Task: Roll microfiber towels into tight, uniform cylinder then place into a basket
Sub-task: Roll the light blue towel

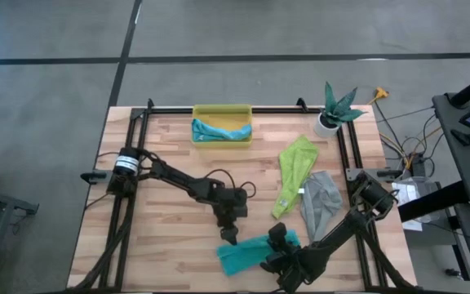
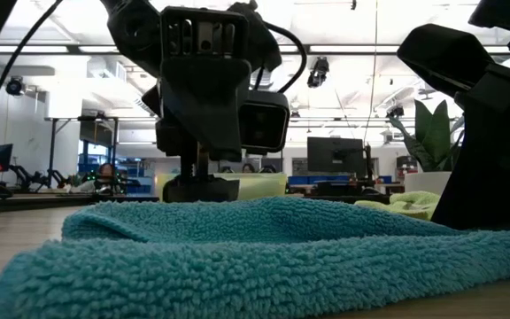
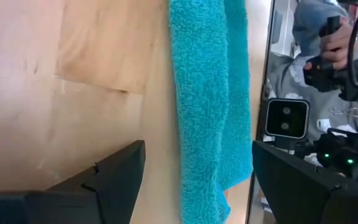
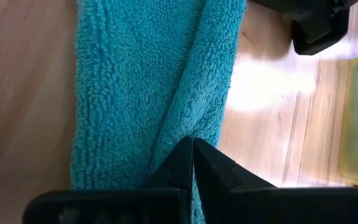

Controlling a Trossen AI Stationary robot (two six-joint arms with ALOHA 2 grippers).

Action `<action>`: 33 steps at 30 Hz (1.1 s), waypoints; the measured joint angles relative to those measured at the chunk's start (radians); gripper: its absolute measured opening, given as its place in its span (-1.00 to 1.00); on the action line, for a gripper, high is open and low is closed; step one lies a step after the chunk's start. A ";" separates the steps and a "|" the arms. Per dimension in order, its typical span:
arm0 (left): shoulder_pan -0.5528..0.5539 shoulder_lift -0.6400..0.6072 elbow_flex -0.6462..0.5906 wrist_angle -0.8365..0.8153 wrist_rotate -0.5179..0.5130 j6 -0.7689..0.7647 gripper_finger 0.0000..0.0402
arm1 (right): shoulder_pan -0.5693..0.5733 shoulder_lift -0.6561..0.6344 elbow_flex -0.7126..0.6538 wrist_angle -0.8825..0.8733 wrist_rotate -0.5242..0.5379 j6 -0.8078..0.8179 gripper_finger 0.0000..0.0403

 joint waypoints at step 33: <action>-0.109 0.054 0.045 0.043 -0.121 -0.024 0.10 | -0.004 -0.001 0.009 0.015 0.006 -0.017 -0.96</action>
